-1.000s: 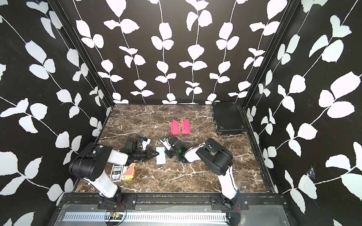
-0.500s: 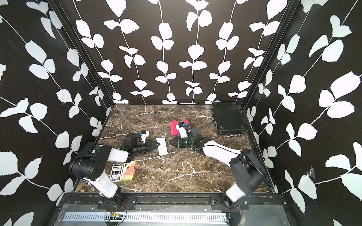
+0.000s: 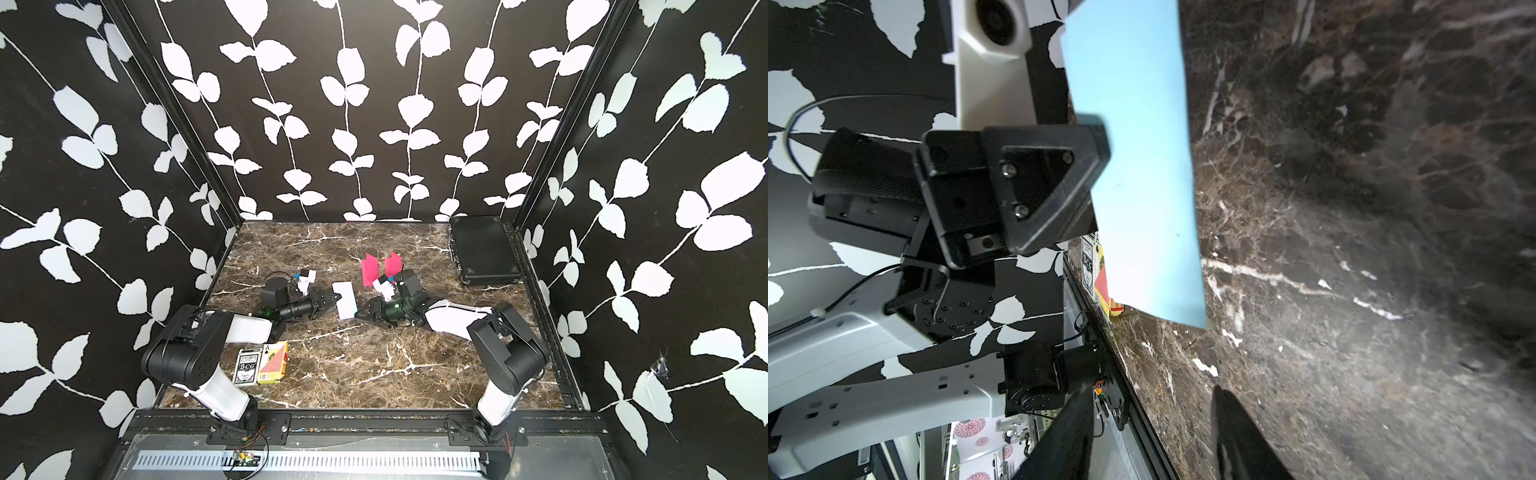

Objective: Fold the square paper along the opposite sides
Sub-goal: Smooth out the paper at the center of the board.

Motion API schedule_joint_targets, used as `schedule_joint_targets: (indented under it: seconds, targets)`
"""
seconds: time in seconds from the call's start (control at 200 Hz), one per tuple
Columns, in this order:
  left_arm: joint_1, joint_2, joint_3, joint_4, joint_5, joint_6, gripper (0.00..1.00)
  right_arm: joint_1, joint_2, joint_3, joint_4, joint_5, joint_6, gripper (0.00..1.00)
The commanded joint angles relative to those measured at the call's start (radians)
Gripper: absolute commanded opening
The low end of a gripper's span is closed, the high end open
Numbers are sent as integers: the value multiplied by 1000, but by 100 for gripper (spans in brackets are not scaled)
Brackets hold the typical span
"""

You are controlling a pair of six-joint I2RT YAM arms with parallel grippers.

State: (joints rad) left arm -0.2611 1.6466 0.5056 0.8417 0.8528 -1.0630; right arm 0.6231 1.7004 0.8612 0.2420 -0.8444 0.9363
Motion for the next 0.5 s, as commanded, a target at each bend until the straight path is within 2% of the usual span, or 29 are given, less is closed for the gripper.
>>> schedule_joint_targets:
  seconds: [0.0, 0.145, 0.32, 0.495]
  targets:
    - [-5, -25, 3, 54, 21, -22, 0, -9, 22, -3, 68, -29, 6, 49]
    - [-7, -37, -2, 57, 23, -25, 0, -24, 73, 4, 109, -36, 15, 46]
    - [-10, -54, -3, 33, 20, -12, 0, -28, 102, 13, 163, -47, 30, 37]
    - [-13, -51, -2, 27, 20, -8, 0, -32, 111, 25, 188, -54, 37, 34]
